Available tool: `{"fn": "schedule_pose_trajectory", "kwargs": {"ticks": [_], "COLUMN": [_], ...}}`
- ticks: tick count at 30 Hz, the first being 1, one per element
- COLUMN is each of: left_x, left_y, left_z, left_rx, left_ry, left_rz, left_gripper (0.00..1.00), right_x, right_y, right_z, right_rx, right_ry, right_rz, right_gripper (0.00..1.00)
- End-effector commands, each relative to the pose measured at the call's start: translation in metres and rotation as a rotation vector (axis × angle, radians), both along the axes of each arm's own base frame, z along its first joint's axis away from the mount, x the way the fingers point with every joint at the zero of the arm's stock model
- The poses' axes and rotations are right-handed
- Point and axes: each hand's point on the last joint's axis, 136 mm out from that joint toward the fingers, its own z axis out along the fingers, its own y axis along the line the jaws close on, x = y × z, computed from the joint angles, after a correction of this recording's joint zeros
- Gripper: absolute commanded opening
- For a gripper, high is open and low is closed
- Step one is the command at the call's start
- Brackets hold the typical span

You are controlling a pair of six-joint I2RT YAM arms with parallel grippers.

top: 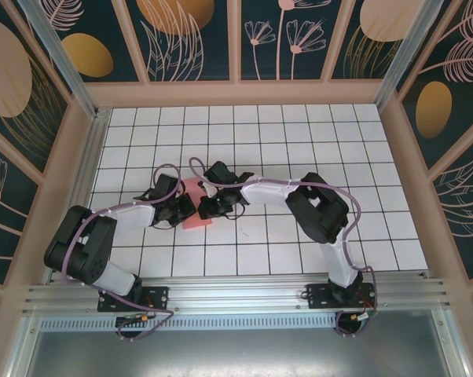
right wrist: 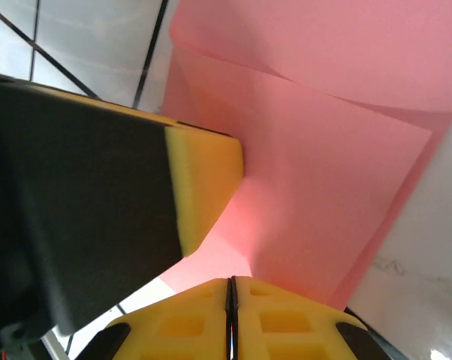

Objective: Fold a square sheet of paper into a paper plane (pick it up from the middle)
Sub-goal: Fold the triangle a second time at the center of the table.

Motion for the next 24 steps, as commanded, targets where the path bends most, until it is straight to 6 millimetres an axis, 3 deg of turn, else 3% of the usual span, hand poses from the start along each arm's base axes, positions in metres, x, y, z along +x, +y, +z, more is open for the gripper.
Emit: {"fn": "schedule_pose_trajectory", "kwargs": {"ticks": [1,9,15,17,21,24], "left_x": [-0.024,-0.026,-0.025,-0.026,-0.024,-0.022], "left_y": [0.023,0.025,0.025,0.024,0.023,0.021], "left_z": [-0.032,-0.036,-0.035,-0.035,-0.032,-0.031], "left_rx": [0.108,0.116,0.119,0.119,0.110,0.100], "left_ry": [0.117,0.127,0.123,0.122,0.112,0.107], "left_rz": [0.042,0.046,0.043,0.039,0.036,0.032], "left_gripper": [0.01,0.01,0.00,0.01,0.01,0.01], "right_x": [-0.008,-0.042,-0.059,-0.050,-0.006,0.020], "right_y": [-0.002,-0.043,-0.074,-0.070,-0.047,-0.029], "right_z": [-0.014,-0.033,-0.022,-0.007,0.032,0.036], "right_rx": [-0.045,-0.139,-0.177,-0.134,0.006,0.038], "right_ry": [0.049,0.120,0.125,0.082,-0.028,-0.059], "right_rz": [0.012,0.037,0.053,0.040,-0.068,-0.128], "right_gripper": [0.13,0.13,0.13,0.13,0.13,0.13]}}
